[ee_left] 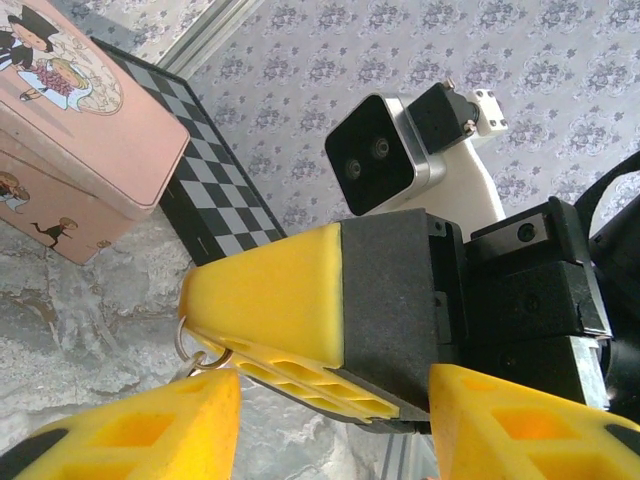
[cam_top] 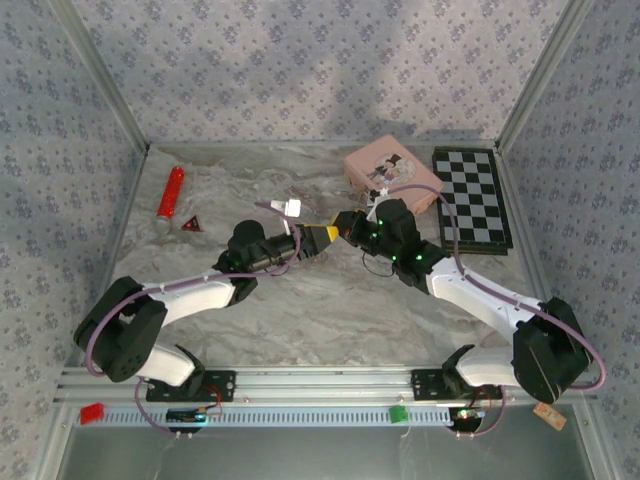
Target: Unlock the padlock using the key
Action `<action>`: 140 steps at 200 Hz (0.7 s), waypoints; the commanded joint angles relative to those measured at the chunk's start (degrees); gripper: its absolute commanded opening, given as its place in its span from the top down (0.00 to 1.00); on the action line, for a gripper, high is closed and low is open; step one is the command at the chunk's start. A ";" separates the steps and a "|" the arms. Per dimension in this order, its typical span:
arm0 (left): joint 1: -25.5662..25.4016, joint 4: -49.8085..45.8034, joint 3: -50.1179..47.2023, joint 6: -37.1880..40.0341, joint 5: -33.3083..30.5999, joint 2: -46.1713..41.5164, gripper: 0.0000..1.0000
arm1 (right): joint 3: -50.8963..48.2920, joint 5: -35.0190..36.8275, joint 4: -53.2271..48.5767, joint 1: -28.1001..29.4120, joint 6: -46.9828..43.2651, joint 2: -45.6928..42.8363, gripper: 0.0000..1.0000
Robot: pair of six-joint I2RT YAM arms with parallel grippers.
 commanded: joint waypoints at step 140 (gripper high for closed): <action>2.82 -1.63 -0.93 3.86 5.02 -3.18 0.33 | 4.90 -2.45 0.56 3.15 -1.05 -0.56 1.00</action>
